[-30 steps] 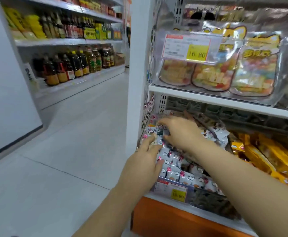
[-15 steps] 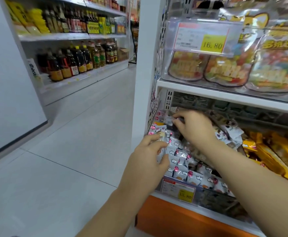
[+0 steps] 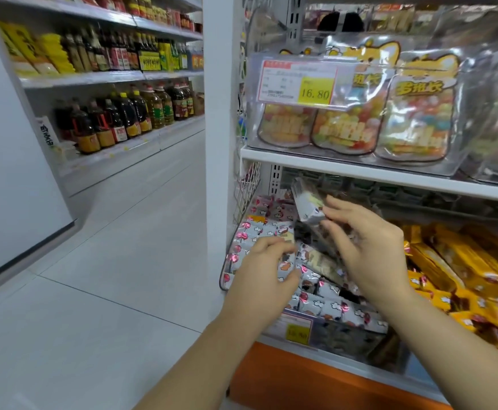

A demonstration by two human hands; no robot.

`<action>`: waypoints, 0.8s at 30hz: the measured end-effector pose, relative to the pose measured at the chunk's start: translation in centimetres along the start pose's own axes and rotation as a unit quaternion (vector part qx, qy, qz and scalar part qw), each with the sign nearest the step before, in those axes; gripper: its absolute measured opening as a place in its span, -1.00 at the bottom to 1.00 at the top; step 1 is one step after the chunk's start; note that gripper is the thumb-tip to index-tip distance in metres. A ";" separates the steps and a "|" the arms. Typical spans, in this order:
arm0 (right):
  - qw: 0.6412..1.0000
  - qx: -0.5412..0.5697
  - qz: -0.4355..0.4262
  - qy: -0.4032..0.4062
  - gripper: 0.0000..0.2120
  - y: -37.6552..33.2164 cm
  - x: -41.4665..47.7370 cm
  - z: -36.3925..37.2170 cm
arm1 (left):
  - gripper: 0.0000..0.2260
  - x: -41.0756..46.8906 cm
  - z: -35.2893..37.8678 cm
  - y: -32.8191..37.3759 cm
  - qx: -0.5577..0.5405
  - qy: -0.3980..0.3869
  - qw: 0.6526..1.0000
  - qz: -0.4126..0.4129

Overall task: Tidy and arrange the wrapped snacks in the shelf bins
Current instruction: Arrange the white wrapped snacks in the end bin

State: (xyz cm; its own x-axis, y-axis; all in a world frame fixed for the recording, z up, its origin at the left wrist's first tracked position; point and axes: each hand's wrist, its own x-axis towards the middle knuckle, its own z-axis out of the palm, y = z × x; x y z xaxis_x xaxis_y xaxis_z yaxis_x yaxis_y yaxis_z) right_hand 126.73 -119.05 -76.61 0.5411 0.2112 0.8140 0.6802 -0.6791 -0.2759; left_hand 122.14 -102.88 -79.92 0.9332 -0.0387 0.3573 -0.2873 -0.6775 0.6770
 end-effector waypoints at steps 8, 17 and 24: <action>0.989 -0.077 -0.102 -0.069 -0.84 3.7 -2.1 -1.3 | -0.69 1.4 -0.7 -0.1 0.011 -0.007 0.999 -0.032; 0.972 -0.084 -0.032 -0.215 -0.68 2.2 -1.6 -0.8 | -0.75 1.9 -0.3 0.8 -0.060 -0.047 0.995 -0.061; 0.960 -0.101 -0.090 -0.246 -0.53 2.7 -1.4 -0.6 | -0.73 3.2 -1.7 -0.6 -0.079 0.003 0.993 -0.086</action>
State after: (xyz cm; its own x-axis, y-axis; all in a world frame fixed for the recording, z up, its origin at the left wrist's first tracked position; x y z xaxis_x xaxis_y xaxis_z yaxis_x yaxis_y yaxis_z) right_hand 127.55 -121.59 -78.23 0.6257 0.6108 0.4852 0.7019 -0.7122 -0.0087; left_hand 124.89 -101.31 -78.13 0.9704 0.0728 0.2304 -0.1536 -0.5500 0.8209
